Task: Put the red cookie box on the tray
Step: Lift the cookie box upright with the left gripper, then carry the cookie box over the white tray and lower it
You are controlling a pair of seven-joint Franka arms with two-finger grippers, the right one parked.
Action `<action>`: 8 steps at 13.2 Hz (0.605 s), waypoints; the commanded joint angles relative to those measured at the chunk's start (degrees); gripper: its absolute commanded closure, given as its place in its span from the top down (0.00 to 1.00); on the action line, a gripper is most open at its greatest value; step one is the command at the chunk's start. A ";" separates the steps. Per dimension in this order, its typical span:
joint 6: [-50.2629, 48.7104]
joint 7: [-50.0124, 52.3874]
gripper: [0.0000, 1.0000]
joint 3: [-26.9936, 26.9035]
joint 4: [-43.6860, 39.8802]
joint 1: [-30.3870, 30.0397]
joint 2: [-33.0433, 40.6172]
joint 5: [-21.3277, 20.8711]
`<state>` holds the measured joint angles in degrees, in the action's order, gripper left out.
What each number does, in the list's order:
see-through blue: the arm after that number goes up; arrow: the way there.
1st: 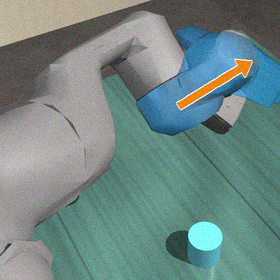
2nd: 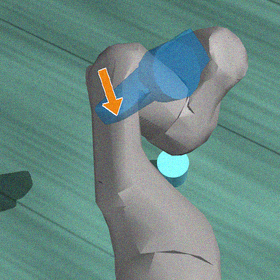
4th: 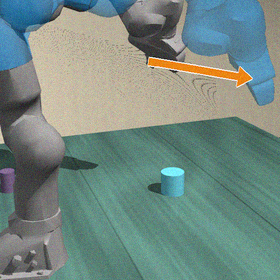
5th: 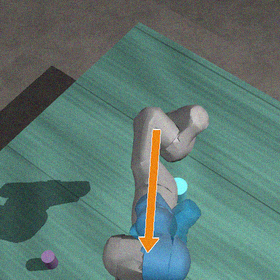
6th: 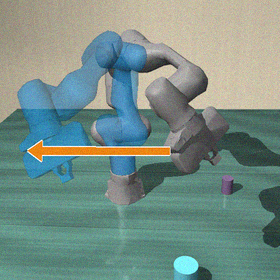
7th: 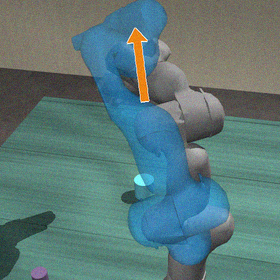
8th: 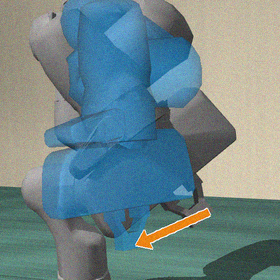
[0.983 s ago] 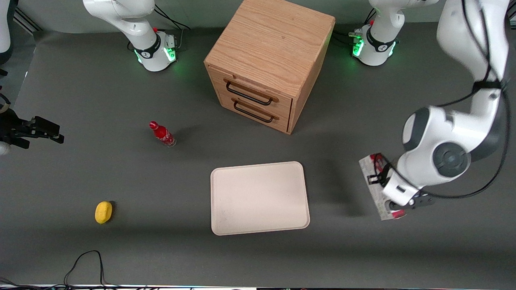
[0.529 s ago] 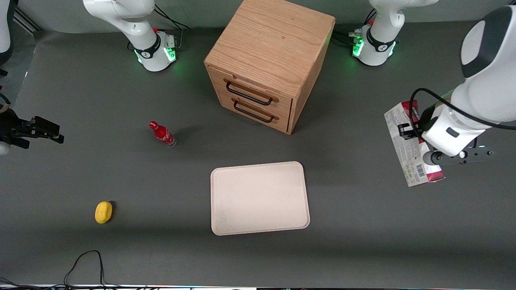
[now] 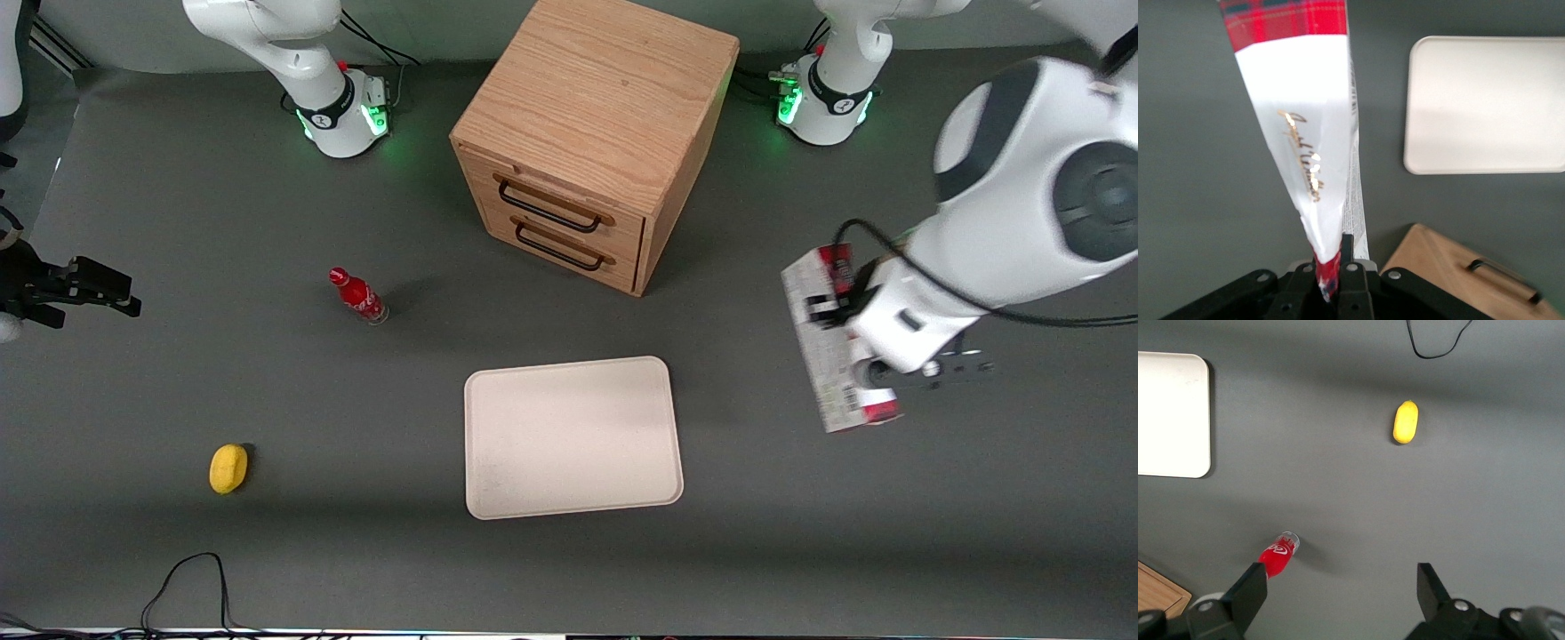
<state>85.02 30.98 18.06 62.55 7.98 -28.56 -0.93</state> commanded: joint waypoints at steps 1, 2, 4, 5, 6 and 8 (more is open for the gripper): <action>5.12 9.95 0.00 -1.79 -14.11 9.05 -13.95 -1.00; 11.34 11.89 0.00 -3.89 -13.95 12.21 -16.50 -1.61; 18.84 12.09 0.00 -7.24 -13.95 15.83 -21.78 -1.71; 21.39 12.09 0.00 -7.42 -13.68 16.45 -24.15 -1.88; 22.20 11.74 0.00 -7.69 -13.51 17.59 -25.83 -3.45; 24.30 10.08 0.00 -7.60 -10.89 17.77 -27.25 -7.06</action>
<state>108.86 41.99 11.49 53.20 24.69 -54.37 -5.46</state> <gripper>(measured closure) 0.925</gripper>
